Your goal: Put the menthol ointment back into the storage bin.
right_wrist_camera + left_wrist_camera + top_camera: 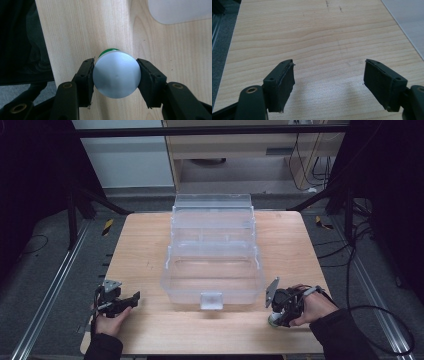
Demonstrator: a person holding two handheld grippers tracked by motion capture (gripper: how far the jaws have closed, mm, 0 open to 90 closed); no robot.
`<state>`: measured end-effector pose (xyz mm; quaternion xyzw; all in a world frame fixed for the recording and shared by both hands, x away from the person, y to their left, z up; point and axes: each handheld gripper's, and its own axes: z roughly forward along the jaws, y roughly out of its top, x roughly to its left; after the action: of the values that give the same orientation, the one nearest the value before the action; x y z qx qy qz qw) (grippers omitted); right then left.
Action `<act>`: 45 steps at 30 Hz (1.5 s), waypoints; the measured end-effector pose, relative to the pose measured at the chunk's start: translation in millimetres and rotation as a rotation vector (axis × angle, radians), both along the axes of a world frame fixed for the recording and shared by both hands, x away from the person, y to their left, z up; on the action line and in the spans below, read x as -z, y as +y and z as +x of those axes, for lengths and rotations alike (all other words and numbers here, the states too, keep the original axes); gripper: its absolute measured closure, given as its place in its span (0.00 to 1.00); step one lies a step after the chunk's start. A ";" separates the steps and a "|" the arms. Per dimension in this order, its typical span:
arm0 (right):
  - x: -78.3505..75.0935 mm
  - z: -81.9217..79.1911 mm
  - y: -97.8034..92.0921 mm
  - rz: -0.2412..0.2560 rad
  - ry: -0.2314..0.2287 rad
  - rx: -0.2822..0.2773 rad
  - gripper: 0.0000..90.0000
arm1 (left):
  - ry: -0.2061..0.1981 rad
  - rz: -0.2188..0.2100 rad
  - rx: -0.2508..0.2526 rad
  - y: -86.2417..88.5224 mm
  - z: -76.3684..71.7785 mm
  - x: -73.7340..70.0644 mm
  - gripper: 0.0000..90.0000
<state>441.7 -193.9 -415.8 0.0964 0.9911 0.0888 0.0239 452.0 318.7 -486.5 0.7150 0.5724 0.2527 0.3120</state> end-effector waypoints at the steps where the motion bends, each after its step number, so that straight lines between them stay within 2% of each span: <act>1: -2.7 0.2 -0.1 0.004 0.001 0.010 0.56 | 0.001 0.001 0.001 -0.2 0.1 0.1 0.27; 17: -33.8 7.8 0.2 0.051 -0.019 0.090 0.56 | 0.000 -0.001 0.008 0.1 -0.4 -0.2 0.27; 20: -40.0 8.4 0.8 0.073 -0.023 0.090 0.56 | 0.003 -0.001 0.009 -0.2 -0.1 0.1 0.27; 28: -58.4 11.5 3.0 0.089 -0.032 0.099 0.56 | 0.005 0.001 0.013 -0.8 0.0 0.3 0.27; 45: -91.6 26.7 21.1 0.103 -0.049 0.097 0.56 | 0.013 -0.001 0.019 -2.2 1.4 1.2 0.27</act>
<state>468.3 -172.9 -324.2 0.1430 0.9785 0.1409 0.0472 453.4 316.5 -487.8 0.7217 0.5678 0.2448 0.3112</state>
